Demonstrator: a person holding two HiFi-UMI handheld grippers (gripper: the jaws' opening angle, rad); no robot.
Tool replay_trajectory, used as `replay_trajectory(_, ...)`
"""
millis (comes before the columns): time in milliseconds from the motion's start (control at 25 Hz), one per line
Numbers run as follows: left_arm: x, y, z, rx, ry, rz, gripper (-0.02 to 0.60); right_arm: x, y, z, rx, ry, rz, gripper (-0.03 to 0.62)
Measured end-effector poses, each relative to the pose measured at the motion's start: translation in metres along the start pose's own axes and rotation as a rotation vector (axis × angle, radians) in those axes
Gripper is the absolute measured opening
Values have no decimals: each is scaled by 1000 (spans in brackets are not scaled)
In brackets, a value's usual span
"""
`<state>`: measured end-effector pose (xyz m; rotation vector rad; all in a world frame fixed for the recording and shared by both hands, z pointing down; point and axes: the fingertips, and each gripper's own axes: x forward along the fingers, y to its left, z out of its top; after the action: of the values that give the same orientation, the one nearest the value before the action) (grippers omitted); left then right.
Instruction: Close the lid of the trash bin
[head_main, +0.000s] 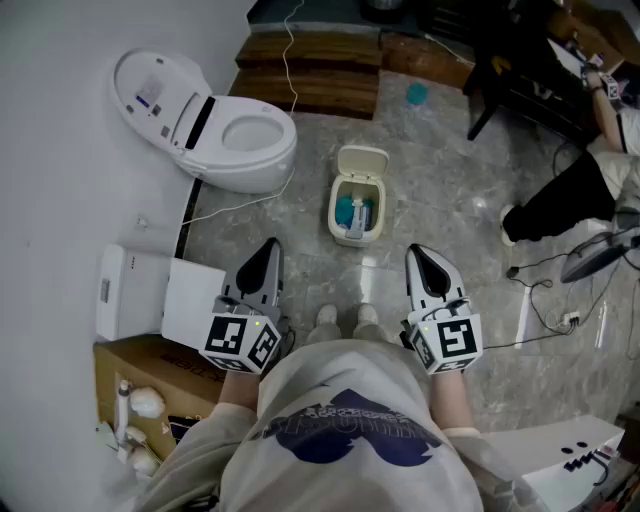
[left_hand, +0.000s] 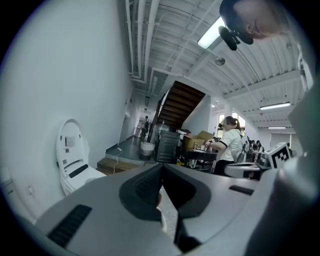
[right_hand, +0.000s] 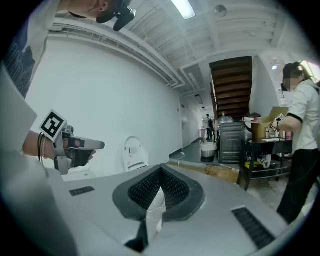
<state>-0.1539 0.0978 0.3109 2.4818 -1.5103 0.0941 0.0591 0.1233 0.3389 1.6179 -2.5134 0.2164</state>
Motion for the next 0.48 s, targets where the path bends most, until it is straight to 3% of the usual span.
replay_trajectory(480,1,0,0,-1,2,0,-2,2,4,-3,5,11,15,5)
